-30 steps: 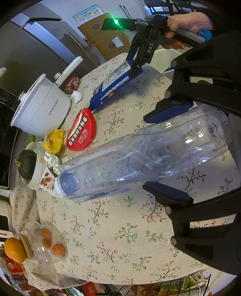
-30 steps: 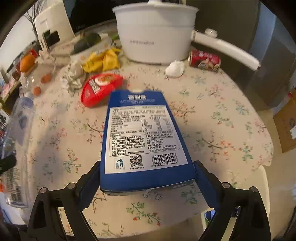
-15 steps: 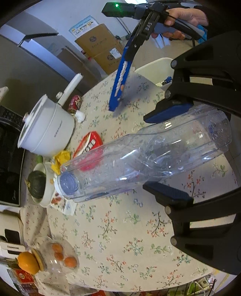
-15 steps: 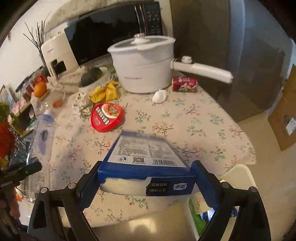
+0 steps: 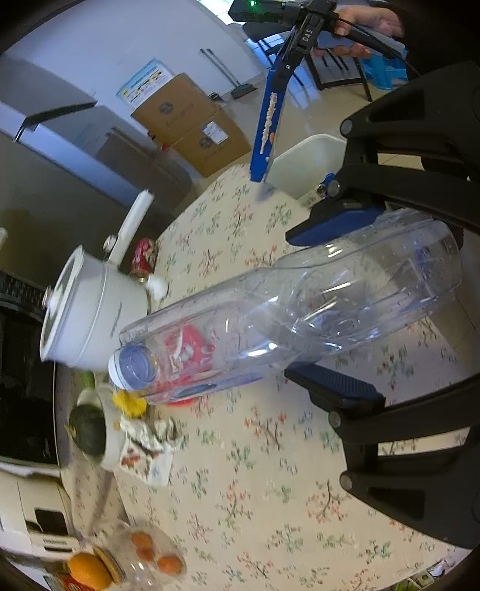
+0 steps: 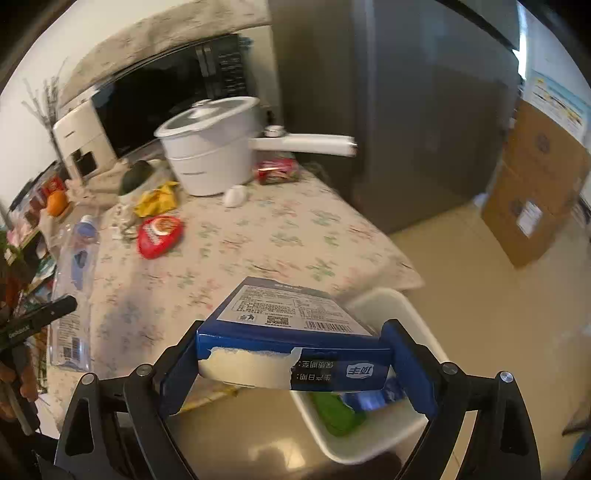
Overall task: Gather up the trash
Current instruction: 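Carry the box to the white bin and open the right tool while the left tool drops the bottle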
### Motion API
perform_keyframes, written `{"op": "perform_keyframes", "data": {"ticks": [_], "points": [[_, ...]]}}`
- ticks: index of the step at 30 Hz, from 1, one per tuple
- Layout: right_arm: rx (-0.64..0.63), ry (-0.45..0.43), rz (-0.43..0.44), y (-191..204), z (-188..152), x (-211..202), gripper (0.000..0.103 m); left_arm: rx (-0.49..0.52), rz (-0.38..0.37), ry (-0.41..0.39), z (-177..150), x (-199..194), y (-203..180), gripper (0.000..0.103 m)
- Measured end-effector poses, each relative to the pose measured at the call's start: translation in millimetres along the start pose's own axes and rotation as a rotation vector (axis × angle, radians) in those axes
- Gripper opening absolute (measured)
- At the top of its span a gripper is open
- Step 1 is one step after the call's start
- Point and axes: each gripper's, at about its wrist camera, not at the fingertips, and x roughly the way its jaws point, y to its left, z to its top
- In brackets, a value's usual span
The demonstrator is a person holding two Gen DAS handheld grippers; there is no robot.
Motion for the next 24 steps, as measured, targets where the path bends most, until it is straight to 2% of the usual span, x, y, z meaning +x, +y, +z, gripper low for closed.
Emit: {"op": "perform_keyframes", "data": {"ticks": [7, 17, 24], "points": [[0.079, 0.107, -0.077, -49, -22, 15, 0.094, 0.049, -0.037, -0.005, -4, 12, -30, 0.066], [0.138, 0.260, -0.097, -74, -35, 64, 0.095, 0.087, -0.061, -0.018, -7, 28, -58, 0.066], [0.147, 0.198, -0.103, -82, -30, 48, 0.100, 0.131, -0.088, -0.043, -3, 47, -96, 0.067]]}}
